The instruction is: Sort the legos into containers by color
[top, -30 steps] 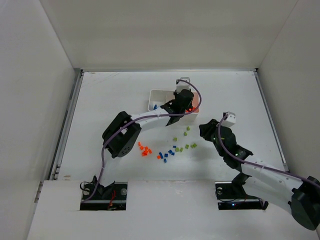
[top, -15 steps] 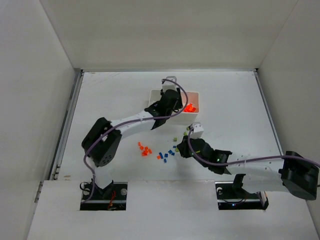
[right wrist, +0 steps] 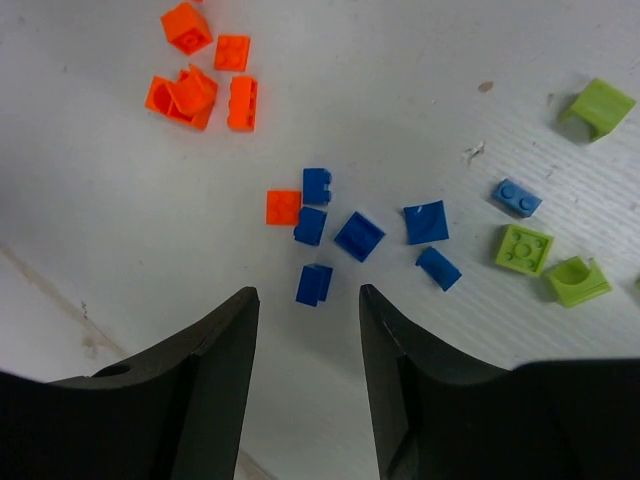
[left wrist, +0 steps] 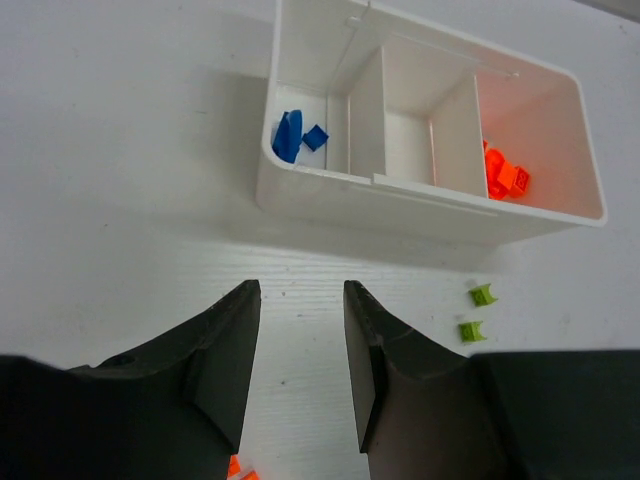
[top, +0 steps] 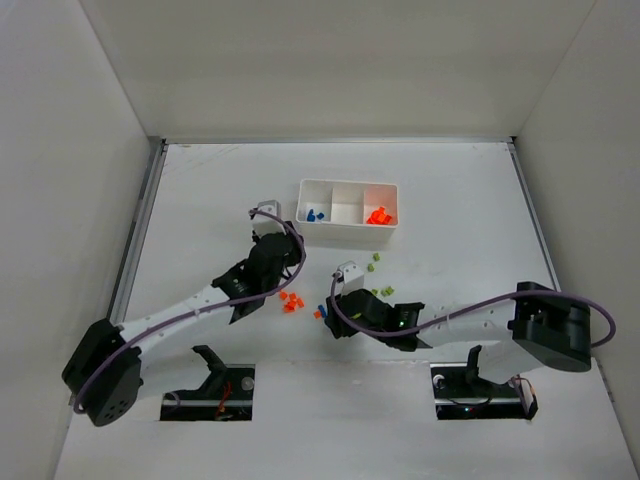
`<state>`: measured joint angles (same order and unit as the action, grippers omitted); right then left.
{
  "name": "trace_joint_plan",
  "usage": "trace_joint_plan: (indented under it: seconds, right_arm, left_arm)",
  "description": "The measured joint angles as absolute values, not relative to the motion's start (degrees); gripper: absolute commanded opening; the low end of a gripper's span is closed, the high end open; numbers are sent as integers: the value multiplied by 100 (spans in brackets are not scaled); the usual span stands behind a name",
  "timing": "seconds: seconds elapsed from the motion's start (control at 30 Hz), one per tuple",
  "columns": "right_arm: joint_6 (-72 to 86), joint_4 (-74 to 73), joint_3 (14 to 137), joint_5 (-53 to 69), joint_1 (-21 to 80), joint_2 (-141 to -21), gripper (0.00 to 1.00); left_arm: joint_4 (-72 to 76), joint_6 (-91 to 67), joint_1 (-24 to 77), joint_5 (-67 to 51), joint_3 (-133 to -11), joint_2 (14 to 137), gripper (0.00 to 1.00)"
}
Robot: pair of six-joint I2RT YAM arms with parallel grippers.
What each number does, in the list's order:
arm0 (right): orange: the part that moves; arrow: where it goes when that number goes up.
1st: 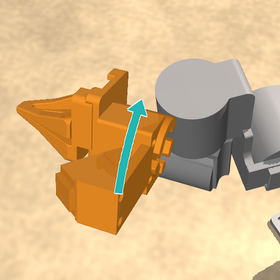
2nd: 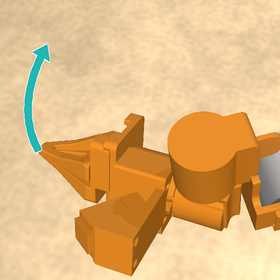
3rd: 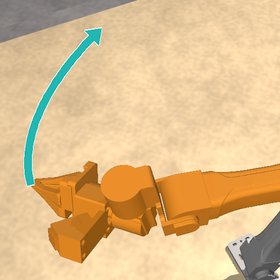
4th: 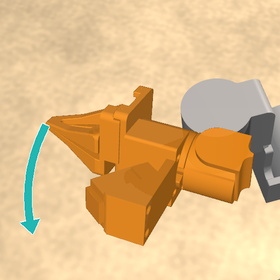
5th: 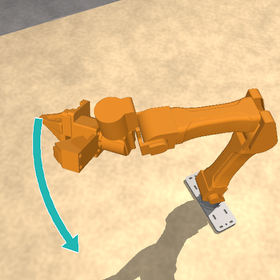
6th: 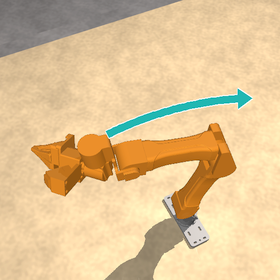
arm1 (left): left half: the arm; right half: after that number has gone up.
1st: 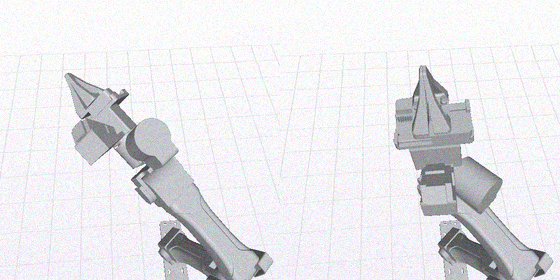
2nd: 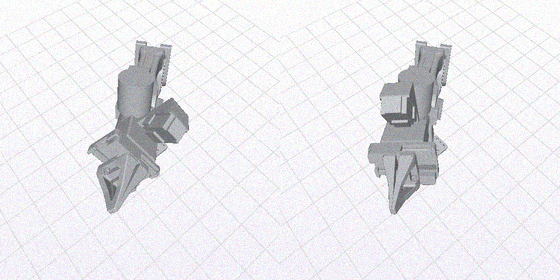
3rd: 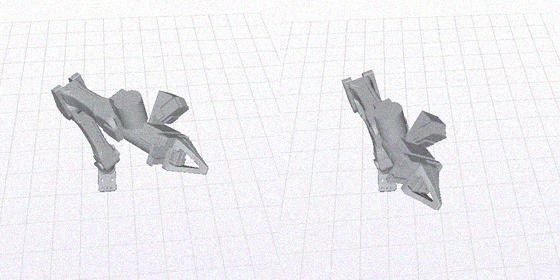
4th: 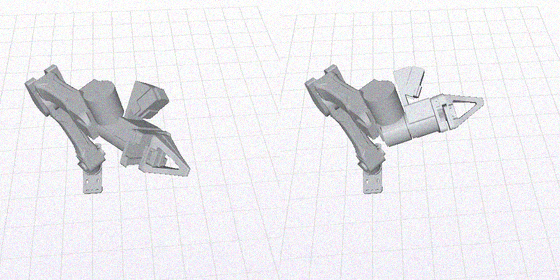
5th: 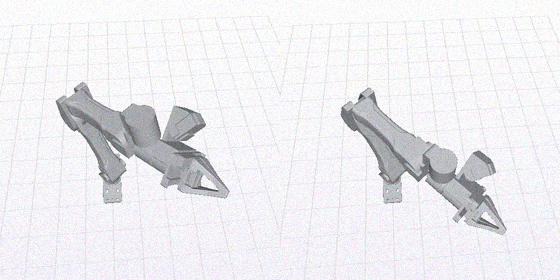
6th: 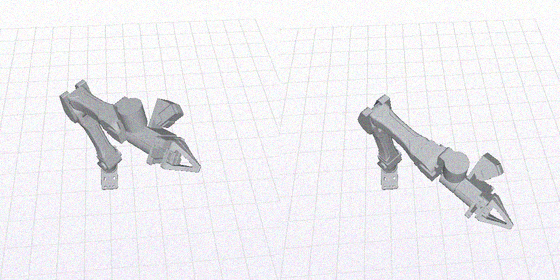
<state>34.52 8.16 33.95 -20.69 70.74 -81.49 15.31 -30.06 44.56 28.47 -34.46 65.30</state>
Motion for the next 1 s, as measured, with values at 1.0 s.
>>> trace_joint_plan:
  seconds: [1.0]
  right_arm:
    - [3179,115,4624,-2056,6320,-8230,18]
  left_arm:
    - [-475,-4025,5793,3758,-2292,5011,35]
